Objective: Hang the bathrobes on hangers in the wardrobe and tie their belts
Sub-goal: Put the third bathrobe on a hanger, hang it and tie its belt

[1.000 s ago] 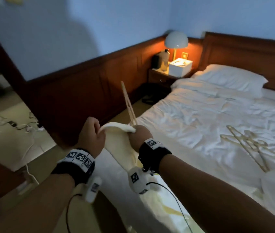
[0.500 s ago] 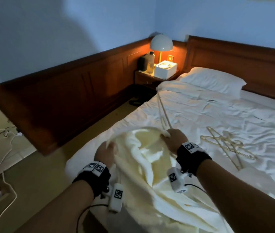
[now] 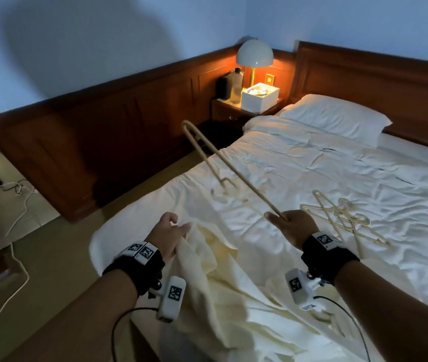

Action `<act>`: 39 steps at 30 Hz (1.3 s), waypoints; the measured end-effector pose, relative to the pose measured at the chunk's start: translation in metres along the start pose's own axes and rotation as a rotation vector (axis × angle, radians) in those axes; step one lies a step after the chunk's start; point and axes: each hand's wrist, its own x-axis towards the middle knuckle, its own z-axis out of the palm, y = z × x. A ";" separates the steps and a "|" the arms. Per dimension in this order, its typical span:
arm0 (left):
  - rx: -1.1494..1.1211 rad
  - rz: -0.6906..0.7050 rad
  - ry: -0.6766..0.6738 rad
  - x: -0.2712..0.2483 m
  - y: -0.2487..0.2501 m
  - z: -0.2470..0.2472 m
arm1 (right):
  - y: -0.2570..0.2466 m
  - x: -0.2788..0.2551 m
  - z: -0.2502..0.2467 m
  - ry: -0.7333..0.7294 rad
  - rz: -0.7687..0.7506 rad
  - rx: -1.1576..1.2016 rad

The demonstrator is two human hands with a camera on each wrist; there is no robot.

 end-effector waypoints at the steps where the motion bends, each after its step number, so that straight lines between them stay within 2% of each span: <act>1: -0.010 0.030 -0.006 -0.002 -0.001 0.001 | 0.004 0.001 0.002 0.002 0.028 -0.006; 4: -0.070 0.044 -0.023 -0.006 -0.004 -0.005 | 0.014 0.003 0.007 -0.014 0.031 -0.076; 5: -0.102 0.031 -0.040 -0.010 -0.003 -0.008 | 0.015 0.004 0.008 -0.050 -0.006 -0.179; 6: -0.139 0.017 -0.062 -0.013 -0.003 -0.011 | 0.014 0.008 0.009 -0.113 -0.007 -0.177; 7: -0.186 0.004 -0.080 -0.015 -0.002 -0.013 | 0.013 0.009 0.011 -0.142 -0.038 -0.120; 9: -0.249 -0.034 -0.124 -0.020 0.001 -0.015 | 0.018 0.016 0.027 -0.034 0.013 0.200; 10: -0.260 -0.086 -0.138 -0.024 0.003 -0.014 | 0.022 0.016 0.032 -0.012 -0.013 0.189; 12: -0.198 -0.160 -0.164 -0.027 0.006 -0.011 | 0.035 0.009 0.041 0.032 -0.277 -0.166; 14: -0.004 -0.110 -0.236 -0.034 0.009 -0.004 | 0.042 0.008 0.048 0.009 -0.462 -0.238; 16: 0.195 -0.037 -0.226 -0.040 0.006 0.007 | 0.043 0.004 0.058 -0.029 -0.581 -0.205; 19: 0.132 0.000 -0.277 -0.045 -0.007 0.018 | 0.030 0.001 0.078 -0.179 -0.688 -0.176; 23: 0.073 0.073 -0.254 -0.052 -0.002 0.029 | 0.013 -0.008 0.089 -0.414 -0.711 -0.026; 25: 0.069 0.075 -0.235 -0.053 0.001 0.029 | 0.009 -0.015 0.087 -0.474 -0.714 -0.009; 30: 0.081 0.089 -0.257 -0.051 -0.004 0.035 | 0.006 -0.031 0.091 -0.459 -0.774 -0.179; 33: -0.057 0.042 -0.276 -0.053 0.000 0.050 | 0.003 -0.034 0.093 -0.500 -0.711 -0.051; 36: -0.100 -0.031 -0.219 -0.058 0.004 0.052 | 0.004 -0.035 0.090 -0.413 -0.693 0.031; 37: -0.148 -0.086 -0.202 -0.058 0.005 0.049 | 0.007 -0.035 0.088 -0.382 -0.722 0.005; 39: -0.253 -0.189 -0.259 -0.058 0.008 0.043 | 0.012 -0.034 0.088 -0.245 -0.886 -0.129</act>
